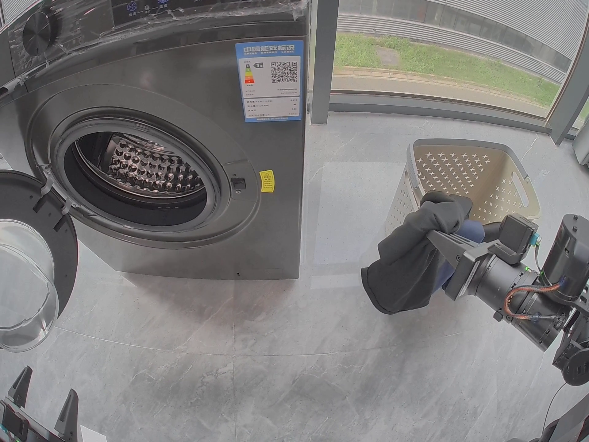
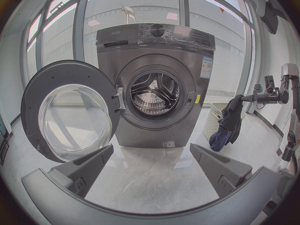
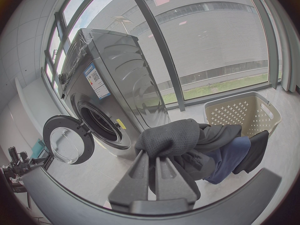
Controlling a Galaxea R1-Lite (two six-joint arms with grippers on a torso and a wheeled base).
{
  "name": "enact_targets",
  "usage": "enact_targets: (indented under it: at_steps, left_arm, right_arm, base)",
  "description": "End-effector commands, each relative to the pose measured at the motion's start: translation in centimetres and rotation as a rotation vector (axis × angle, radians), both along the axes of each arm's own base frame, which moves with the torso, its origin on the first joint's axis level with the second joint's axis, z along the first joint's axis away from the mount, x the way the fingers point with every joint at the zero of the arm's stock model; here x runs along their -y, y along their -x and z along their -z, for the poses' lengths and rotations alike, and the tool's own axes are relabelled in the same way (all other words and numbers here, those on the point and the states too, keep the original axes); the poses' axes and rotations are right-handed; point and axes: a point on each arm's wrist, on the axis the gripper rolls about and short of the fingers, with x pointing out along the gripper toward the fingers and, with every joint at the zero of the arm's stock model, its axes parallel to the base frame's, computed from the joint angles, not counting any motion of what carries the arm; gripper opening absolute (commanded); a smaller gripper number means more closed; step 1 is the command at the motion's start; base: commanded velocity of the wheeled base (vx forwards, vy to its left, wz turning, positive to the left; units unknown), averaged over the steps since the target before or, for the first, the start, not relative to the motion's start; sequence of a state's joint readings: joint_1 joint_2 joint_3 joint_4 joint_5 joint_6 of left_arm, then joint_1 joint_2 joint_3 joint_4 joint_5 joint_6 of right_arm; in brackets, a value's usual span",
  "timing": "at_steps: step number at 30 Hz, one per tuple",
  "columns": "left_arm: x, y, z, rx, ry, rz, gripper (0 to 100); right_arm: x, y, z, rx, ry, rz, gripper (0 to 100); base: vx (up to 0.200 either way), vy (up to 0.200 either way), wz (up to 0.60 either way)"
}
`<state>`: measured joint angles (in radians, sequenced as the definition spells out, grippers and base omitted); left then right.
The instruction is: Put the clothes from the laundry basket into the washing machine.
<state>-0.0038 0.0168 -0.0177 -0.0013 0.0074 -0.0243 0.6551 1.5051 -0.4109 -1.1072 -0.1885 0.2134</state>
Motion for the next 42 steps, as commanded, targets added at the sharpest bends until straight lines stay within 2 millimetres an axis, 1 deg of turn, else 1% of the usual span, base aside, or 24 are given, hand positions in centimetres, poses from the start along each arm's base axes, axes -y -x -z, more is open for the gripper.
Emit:
enact_targets:
  at_steps: [1,16,34,42]
  left_arm:
    - [0.00,-0.01,0.52,-0.002,0.000,-0.001,100]
    - [0.00,-0.01,0.52,-0.002,0.000,-0.001,100]
    - [0.00,-0.01,0.52,-0.002,0.000,-0.001,100]
    - [0.00,-0.01,0.52,-0.002,0.000,0.001,100]
  right_arm:
    - [-0.04,0.00,0.02,0.000,0.001,-0.001,0]
    - [0.00,0.00,-0.02,0.001,0.000,0.000,0]
    - [0.00,0.00,-0.02,0.001,0.000,-0.001,0]
    - [-0.01,-0.01,-0.05,0.002,-0.001,-0.001,0]
  base:
    - [0.000,0.200,0.00]
    - [0.000,0.200,0.00]
    - [0.000,0.000,0.00]
    - [-0.200,0.000,0.00]
